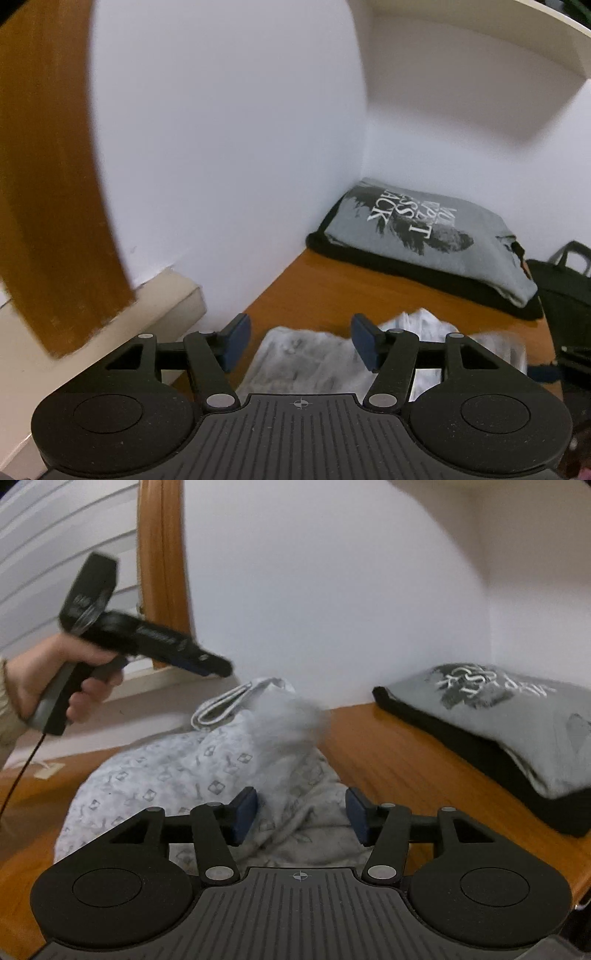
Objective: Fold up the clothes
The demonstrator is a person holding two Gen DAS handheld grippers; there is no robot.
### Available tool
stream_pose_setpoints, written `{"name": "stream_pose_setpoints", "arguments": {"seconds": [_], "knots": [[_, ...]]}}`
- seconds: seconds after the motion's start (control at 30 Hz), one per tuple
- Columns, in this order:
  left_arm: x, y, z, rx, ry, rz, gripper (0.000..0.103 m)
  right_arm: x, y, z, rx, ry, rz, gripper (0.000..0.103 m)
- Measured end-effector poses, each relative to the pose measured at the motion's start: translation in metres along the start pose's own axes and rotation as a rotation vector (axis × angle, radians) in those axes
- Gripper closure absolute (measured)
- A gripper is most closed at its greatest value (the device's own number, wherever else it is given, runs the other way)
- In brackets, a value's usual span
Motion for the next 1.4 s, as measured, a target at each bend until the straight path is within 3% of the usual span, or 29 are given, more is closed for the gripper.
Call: {"name": "stream_pose_setpoints", "arguments": {"seconds": [0.13, 0.37, 0.8, 1.4], "knots": [[-0.022, 0.002, -0.012, -0.011, -0.004, -0.006, 0.034, -0.008, 0.009, 0.002, -0.018, -0.025, 0.033, 0.039], [-0.058, -0.013, -0.028, -0.023, -0.015, -0.031, 0.034, 0.013, 0.002, 0.018, -0.126, -0.015, 0.003, 0.039], [-0.092, -0.025, -0.026, -0.102, -0.028, -0.043, 0.032, 0.016, -0.068, 0.019, -0.088, -0.122, -0.131, 0.04], [-0.107, -0.034, -0.021, -0.11, -0.084, -0.037, 0.032, -0.008, -0.084, 0.031, -0.037, -0.216, -0.142, 0.04]]}}
Point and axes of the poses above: each gripper's, at about its wrist camera, not at the fingertips, and z roughly the way its jaws point, y to its right, x to its top, the point moved 9 cm from there along z, roughly the way its jaws point, and after that the axes turned 15 degrees about -x, right-handed, at the moved point
